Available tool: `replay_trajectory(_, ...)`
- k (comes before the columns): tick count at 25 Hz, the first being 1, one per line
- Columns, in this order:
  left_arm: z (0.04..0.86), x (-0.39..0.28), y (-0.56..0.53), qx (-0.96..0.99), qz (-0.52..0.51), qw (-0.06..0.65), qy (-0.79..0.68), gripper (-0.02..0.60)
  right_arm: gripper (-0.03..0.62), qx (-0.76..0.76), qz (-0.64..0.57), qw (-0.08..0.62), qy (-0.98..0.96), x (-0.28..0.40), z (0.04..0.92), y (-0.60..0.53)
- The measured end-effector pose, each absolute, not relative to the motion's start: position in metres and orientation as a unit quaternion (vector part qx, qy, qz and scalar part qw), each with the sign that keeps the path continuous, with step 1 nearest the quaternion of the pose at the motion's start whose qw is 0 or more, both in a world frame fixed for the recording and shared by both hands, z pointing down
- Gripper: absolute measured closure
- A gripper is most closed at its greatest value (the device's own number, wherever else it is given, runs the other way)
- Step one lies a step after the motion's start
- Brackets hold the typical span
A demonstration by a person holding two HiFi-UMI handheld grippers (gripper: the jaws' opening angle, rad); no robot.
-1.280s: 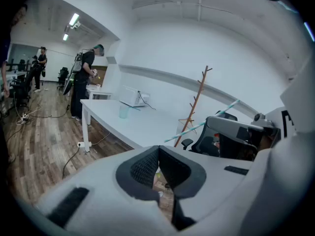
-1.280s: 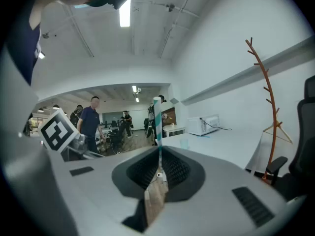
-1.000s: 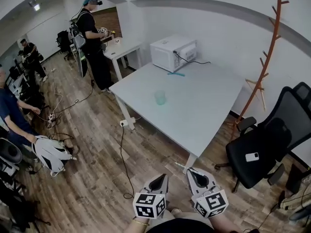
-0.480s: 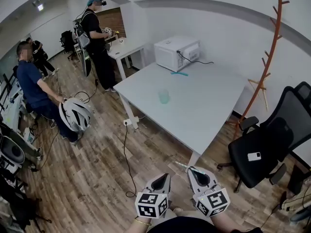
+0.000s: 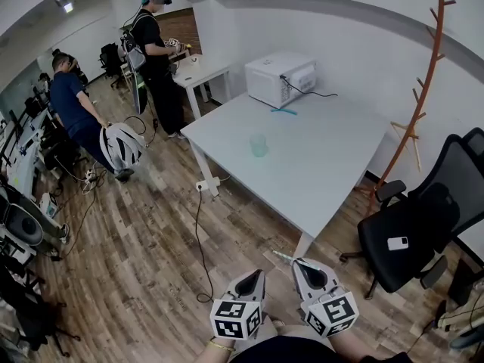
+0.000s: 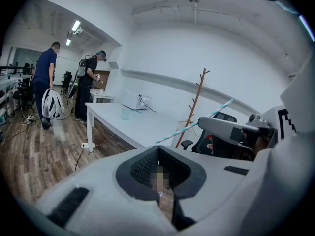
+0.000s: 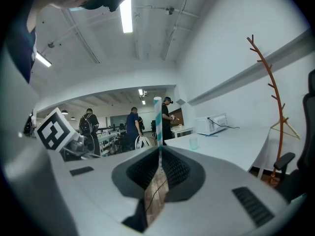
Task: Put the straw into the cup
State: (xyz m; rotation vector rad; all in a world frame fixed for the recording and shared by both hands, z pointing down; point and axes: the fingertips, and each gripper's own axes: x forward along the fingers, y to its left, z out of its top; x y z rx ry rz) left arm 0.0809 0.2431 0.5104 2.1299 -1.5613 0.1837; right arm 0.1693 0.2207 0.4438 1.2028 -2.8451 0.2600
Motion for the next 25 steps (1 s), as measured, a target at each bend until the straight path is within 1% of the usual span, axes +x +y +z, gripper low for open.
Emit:
replay_trajectory(9, 0.519, 0.071, 0.237, 0.769, 0.070, 0.259, -0.581, 0.561, 0.554, 0.378, 0.089, 0.027, -0.921, 0.161, 0.449, 0.212)
replay_trajectory(15, 0.518, 0.069, 0.209, 0.775, 0.071, 0.258, -0.572, 0.561, 0.554, 0.388, 0.088, 0.028, -0.917, 0.158, 0.449, 0.184)
replay_trajectory(25, 0.514, 0.040, 0.149, 0.785, 0.065, 0.248, -0.565, 0.561, 0.554, 0.396, 0.073, 0.022, -0.915, 0.128, 0.444, 0.131)
